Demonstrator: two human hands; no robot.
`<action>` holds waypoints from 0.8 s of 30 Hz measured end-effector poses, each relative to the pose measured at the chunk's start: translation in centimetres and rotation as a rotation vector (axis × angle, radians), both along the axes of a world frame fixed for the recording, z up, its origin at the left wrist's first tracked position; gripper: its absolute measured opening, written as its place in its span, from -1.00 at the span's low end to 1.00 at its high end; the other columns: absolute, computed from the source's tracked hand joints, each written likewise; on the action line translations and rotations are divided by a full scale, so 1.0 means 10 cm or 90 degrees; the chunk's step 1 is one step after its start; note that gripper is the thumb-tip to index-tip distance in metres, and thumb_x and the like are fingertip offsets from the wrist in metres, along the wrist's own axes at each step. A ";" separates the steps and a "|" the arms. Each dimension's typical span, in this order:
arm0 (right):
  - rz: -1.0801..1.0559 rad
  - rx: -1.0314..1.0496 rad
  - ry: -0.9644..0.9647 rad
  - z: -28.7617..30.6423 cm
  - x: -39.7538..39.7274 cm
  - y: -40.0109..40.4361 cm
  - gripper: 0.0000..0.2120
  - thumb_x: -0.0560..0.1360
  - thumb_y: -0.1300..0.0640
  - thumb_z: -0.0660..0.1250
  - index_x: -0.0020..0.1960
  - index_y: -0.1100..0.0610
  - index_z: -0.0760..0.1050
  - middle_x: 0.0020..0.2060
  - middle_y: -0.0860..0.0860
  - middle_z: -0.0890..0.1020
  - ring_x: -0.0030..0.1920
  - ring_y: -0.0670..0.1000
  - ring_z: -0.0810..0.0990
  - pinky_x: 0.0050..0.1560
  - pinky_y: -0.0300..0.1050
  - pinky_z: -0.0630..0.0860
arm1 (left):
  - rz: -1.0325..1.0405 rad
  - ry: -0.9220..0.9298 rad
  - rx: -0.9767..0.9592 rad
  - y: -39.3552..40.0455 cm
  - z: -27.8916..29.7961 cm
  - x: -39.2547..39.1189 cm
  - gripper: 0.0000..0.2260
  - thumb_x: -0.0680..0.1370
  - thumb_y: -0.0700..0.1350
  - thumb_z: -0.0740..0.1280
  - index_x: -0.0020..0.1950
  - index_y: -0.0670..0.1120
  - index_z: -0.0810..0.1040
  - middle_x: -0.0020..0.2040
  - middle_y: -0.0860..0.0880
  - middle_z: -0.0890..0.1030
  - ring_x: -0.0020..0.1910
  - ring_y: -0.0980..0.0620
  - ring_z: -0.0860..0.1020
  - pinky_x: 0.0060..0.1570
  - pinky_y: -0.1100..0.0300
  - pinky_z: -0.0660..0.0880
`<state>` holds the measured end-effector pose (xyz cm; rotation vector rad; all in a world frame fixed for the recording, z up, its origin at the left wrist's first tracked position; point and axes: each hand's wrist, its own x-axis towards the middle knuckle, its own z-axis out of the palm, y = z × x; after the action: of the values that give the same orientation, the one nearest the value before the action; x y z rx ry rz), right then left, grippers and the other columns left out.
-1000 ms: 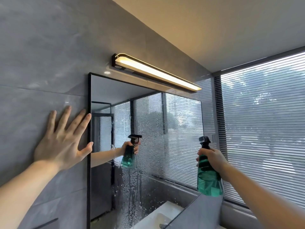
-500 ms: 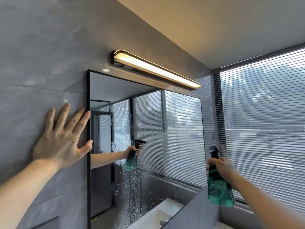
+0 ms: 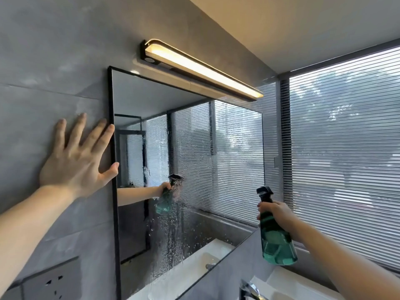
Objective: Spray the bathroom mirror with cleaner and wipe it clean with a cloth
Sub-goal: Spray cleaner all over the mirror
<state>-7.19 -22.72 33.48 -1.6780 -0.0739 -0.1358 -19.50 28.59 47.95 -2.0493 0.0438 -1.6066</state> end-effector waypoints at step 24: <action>0.057 -0.040 0.023 -0.67 -0.11 0.11 -0.50 0.11 0.09 0.54 -0.05 0.35 0.56 -0.33 0.24 0.63 -0.23 0.28 0.66 -0.08 0.32 0.67 | 0.011 -0.013 -0.003 -0.01 -0.01 0.01 -0.14 0.52 0.31 0.10 0.73 -0.12 0.10 0.69 -0.17 0.24 0.67 -0.38 0.05 0.60 -0.42 -0.13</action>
<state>-8.24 -21.61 26.77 -1.7359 -0.1268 -0.0370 -19.43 28.46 47.83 -2.0311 0.0148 -1.6179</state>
